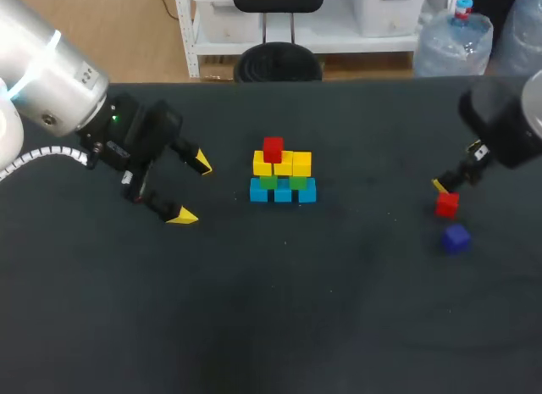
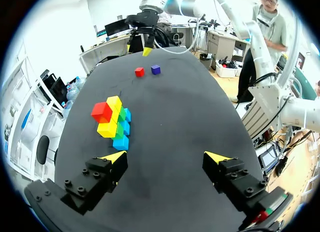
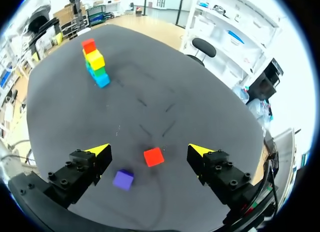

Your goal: Place the blue cubes, place green cubes on the blue cubes, place the yellow cubes on the green cubes, then place the red cubes on the yellow cubes, and place purple cube on the red cubes.

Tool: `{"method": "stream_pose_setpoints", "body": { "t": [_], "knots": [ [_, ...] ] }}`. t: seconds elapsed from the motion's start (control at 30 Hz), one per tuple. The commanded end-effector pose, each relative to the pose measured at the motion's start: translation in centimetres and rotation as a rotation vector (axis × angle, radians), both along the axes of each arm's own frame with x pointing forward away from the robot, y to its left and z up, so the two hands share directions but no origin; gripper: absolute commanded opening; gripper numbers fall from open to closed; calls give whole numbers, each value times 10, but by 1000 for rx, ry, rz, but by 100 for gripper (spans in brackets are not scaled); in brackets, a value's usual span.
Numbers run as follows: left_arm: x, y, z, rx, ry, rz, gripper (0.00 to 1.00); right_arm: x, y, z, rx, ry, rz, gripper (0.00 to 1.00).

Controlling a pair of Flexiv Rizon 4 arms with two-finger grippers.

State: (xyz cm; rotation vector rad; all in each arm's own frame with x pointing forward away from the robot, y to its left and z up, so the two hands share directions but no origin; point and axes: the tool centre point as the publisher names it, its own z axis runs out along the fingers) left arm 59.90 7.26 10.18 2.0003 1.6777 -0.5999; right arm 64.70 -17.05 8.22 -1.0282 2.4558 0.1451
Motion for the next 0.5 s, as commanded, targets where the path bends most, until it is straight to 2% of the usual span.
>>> {"method": "stream_pose_setpoints", "body": {
  "t": [0.03,0.27,0.5],
  "knots": [
    [0,0,0,1,-1,0,100,-10,-9,-4,-8,-6,32,100],
    [0,0,0,1,-1,0,100,-10,-21,-16,3,7,88,100],
    [0,0,0,1,-1,0,100,3,-25,-28,19,3,212,100]
  ]
}}
